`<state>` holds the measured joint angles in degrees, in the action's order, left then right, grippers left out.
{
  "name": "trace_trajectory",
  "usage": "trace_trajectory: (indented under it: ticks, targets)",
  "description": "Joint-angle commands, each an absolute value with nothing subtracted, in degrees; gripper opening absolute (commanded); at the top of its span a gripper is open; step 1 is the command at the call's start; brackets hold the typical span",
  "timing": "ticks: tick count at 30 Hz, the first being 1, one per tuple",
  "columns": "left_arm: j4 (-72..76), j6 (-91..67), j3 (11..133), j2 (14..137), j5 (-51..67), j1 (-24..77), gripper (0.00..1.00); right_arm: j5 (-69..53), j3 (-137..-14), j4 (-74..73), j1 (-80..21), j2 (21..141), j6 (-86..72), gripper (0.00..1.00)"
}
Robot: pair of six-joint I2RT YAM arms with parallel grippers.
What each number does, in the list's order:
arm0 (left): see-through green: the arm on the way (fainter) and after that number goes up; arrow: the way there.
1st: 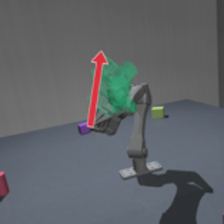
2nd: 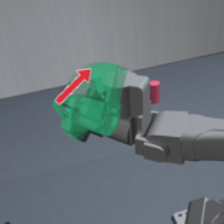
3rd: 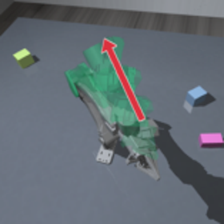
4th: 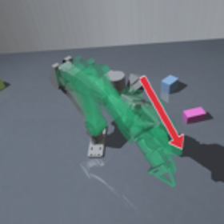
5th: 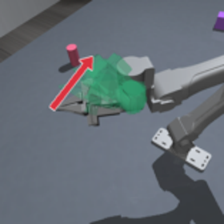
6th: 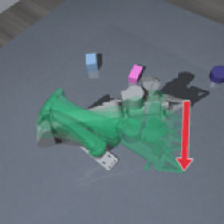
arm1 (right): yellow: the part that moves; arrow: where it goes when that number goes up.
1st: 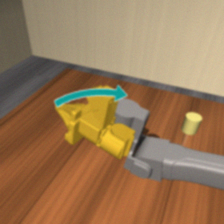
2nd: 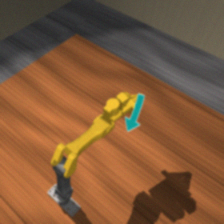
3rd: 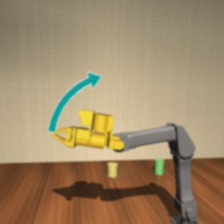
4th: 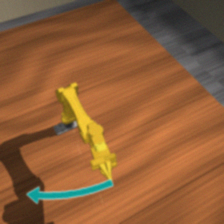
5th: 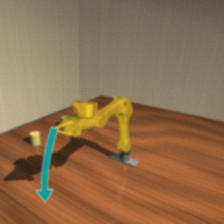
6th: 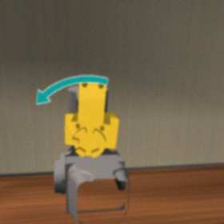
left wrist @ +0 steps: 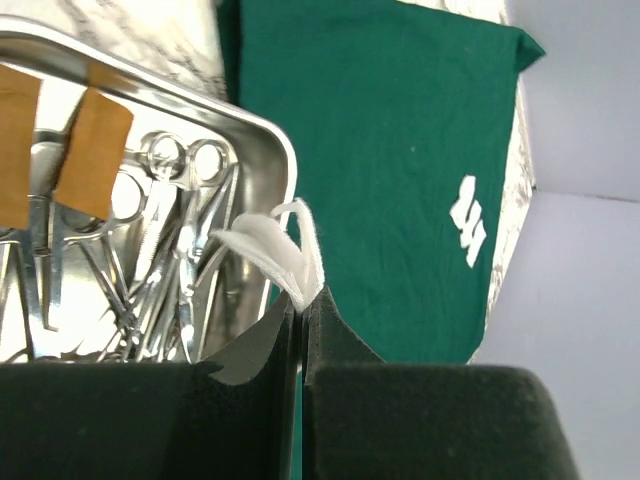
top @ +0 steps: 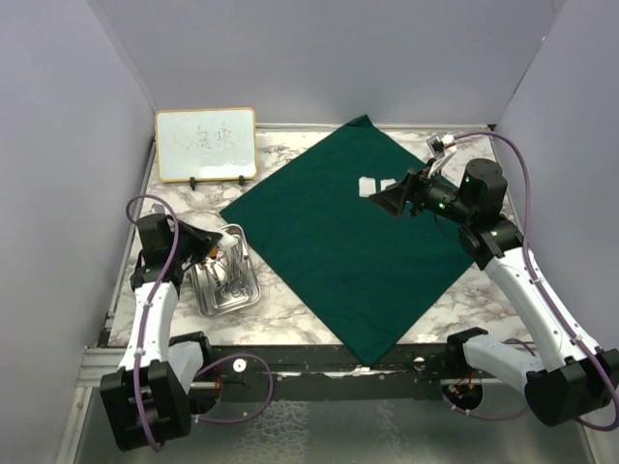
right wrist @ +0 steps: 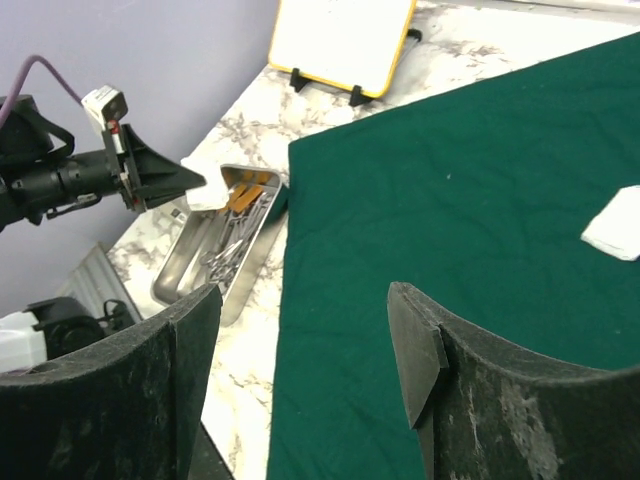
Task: Prepare the surgical pack
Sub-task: Place the medical item in the container.
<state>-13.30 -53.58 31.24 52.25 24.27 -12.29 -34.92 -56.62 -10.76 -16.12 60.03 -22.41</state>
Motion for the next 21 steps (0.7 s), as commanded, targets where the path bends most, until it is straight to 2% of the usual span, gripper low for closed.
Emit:
trace_trajectory:
  ticks: [1,8,21]
  targets:
    - [-6.5,-59.0,27.6,55.6,22.0,-12.6,0.0,-29.8,-56.8,-13.6,-16.0,60.1,-19.4,0.69]
    - [2.6,-59.8,25.9,62.8,25.8,-12.5,0.0,-27.9,-55.9,-14.3,-16.0,59.3,-19.0,0.68]
    - [16.2,-66.0,24.5,72.4,24.9,-12.4,0.0,-27.3,-56.8,-14.7,-16.0,59.1,-19.5,0.68]
